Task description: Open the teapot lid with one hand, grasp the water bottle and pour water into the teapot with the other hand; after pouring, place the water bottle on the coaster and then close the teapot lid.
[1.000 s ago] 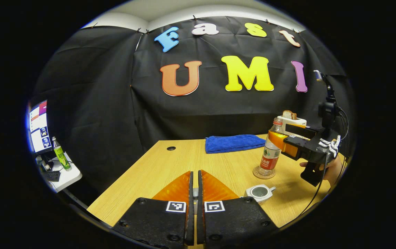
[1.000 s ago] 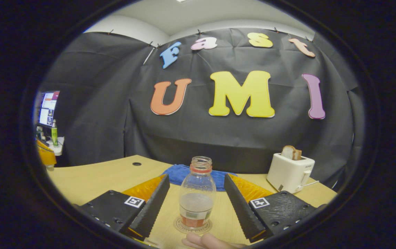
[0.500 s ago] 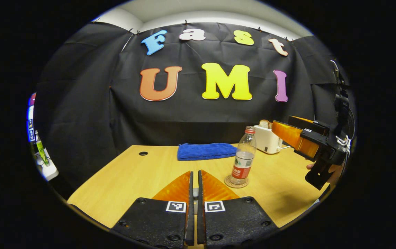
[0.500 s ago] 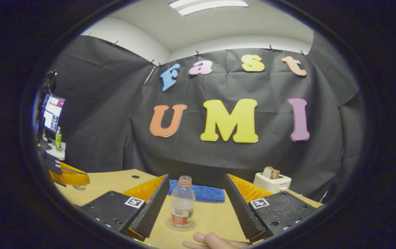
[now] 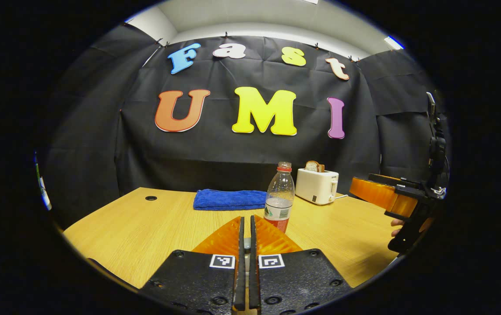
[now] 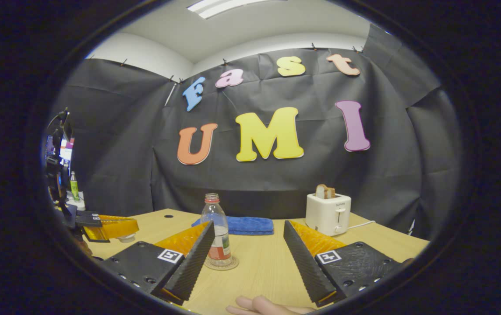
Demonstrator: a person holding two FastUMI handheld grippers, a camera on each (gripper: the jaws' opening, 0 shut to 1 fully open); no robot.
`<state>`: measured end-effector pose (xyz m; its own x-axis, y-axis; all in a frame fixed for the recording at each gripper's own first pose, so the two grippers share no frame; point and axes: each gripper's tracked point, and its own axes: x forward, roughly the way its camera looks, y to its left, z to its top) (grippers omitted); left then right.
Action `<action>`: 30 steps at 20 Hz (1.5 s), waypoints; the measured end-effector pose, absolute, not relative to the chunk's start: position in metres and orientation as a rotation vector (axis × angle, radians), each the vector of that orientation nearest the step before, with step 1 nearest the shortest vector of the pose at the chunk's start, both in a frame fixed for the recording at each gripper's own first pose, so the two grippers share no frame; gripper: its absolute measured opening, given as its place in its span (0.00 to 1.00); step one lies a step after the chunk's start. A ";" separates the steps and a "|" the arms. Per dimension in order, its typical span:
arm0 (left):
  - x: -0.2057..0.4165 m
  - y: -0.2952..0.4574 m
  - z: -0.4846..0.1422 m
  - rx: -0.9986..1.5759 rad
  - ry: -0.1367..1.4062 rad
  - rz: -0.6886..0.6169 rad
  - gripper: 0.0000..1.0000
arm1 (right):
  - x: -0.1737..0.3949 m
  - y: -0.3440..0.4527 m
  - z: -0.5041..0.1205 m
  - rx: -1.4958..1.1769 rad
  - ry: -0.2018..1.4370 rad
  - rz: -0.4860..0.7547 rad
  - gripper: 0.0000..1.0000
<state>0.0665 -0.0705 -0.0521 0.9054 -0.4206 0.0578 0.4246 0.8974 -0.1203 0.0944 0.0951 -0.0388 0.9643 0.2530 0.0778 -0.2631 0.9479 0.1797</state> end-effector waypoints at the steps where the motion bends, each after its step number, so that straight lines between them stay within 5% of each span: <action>1: 0.068 -0.080 -0.058 -0.132 -0.016 -0.446 0.06 | 0.093 0.093 -0.040 0.196 -0.054 0.261 0.96; 30: 0.098 -0.094 -0.112 -0.061 0.096 -0.369 0.10 | 0.052 0.077 -0.045 0.227 -0.102 0.249 0.94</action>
